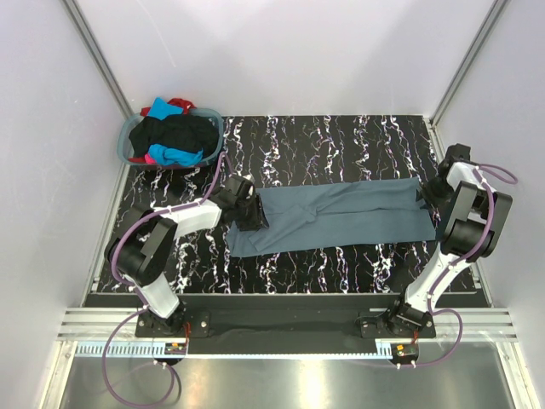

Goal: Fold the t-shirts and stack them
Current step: Fold the tshirt

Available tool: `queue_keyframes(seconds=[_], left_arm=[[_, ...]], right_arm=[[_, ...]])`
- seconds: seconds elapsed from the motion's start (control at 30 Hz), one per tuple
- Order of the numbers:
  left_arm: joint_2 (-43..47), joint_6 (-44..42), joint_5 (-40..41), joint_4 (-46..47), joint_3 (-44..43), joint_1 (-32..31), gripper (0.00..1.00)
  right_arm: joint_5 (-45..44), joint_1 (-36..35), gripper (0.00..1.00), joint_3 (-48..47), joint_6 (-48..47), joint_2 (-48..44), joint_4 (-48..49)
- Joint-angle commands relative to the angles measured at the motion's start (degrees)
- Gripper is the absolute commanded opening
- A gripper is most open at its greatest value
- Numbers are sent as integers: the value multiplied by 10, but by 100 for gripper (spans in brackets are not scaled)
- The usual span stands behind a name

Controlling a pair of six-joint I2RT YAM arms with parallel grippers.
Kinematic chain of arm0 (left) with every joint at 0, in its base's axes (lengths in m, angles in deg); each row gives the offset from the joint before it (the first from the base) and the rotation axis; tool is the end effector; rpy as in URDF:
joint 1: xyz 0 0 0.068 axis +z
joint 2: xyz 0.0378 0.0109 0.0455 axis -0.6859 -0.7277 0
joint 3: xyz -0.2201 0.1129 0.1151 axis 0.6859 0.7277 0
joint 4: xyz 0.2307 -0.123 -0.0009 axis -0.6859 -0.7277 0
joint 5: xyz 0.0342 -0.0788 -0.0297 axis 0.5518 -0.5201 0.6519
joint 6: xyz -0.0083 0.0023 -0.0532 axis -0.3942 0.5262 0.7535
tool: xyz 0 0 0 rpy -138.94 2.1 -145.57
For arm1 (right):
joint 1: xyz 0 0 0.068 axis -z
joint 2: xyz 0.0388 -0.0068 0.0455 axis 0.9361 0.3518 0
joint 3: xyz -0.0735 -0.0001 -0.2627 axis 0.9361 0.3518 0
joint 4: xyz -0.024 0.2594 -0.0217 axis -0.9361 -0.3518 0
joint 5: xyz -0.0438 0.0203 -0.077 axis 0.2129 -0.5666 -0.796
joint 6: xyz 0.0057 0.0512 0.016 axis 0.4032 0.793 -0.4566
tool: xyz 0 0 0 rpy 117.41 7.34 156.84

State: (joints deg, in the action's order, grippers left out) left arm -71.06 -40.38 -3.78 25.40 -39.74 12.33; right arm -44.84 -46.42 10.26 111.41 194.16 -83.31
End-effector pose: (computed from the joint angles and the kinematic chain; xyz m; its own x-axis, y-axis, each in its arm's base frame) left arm 0.2788 -0.1749 0.1542 -0.9208 -0.1690 -0.3515 0.0184 0.8813 -0.4721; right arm 0.3522 -0.1519 0.1746 -0.4060 0.8642 -0.2971 0.8696 0.4653 0.1651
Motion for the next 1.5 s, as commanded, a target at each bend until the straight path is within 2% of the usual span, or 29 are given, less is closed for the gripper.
queue_keyframes(seconds=[0.0,0.2,0.53,0.9,1.13,1.47], left_arm=[[2,-11,29,-9,0,2,43],[4,-12,29,-9,0,2,43],[2,-13,26,-9,-2,2,43],[2,-16,25,-9,-6,2,43],[-3,-18,22,-11,-11,3,43],[1,-20,28,-16,-11,3,43]], right_arm=[[-2,0,39,2,16,-34,-10],[-4,0,39,7,22,-36,-13],[-56,0,41,4,1,-66,-29],[-22,0,41,10,23,-44,-24],[-1,0,41,22,28,-27,15],[-19,0,40,29,29,-11,25]])
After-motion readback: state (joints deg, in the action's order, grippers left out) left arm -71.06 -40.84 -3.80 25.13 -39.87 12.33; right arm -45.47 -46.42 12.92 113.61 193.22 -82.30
